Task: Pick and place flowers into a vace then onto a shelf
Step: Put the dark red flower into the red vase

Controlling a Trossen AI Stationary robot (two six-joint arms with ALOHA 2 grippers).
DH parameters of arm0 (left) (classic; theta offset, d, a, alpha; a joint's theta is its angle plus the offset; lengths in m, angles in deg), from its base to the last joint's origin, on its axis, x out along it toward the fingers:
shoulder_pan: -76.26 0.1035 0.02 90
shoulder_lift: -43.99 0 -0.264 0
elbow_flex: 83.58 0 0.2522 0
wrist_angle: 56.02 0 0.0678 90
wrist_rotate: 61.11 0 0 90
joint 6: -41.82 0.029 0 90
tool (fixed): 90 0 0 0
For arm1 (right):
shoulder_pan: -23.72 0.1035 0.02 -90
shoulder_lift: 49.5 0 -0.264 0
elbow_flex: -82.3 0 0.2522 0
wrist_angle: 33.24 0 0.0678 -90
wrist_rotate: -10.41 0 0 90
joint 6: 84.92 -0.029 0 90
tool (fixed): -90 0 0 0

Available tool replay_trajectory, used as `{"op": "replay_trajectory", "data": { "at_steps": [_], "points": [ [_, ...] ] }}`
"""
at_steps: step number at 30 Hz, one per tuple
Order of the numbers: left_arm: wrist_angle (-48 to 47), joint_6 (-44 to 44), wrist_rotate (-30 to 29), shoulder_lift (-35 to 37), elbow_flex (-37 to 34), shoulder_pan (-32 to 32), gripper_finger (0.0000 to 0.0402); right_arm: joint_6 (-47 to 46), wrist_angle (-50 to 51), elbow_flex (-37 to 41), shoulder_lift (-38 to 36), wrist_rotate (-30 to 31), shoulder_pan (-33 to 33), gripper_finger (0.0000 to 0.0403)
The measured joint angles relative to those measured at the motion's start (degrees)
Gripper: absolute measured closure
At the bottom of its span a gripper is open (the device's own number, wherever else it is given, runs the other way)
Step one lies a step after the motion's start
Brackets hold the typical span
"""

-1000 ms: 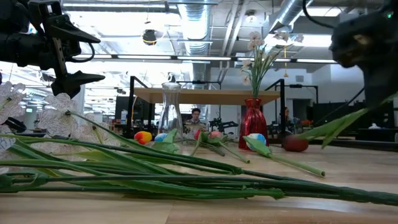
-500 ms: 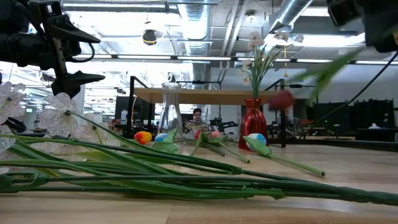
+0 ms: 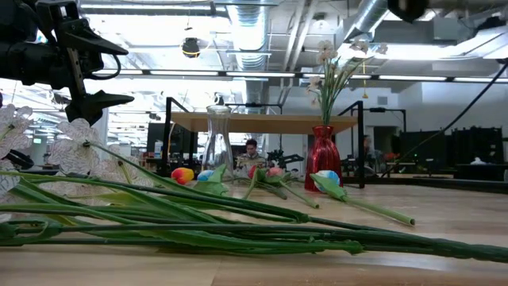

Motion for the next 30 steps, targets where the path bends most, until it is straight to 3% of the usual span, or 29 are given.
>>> {"op": "replay_trajectory", "data": {
  "at_steps": [11,14,19,24,28,30],
  "points": [
    [0.0,0.0,0.0,0.0,0.0,0.0,0.0069,31.1,-31.0,0.0,7.2,26.0,-1.0,0.0403],
    [0.0,0.0,0.0,0.0,0.0,0.0,0.0069,38.5,-41.1,1.1,10.1,29.2,-1.0,0.0403],
    [0.0,0.0,0.0,0.0,0.0,0.0,0.0069,49.2,-68.9,9.2,14.2,28.5,-1.0,0.0403],
    [0.0,0.0,0.0,0.0,0.0,0.0,0.0069,57.7,-101.4,21.5,18.9,19.5,-1.0,0.0403],
    [0.0,0.0,0.0,0.0,0.0,0.0,0.0069,54.8,-99.3,25.7,19.5,13.9,-2.6,0.0403],
    [0.0,0.0,0.0,0.0,0.0,0.0,0.0069,54.2,-102.2,25.4,21.3,7.3,-4.4,0.0403]
  ]
}}
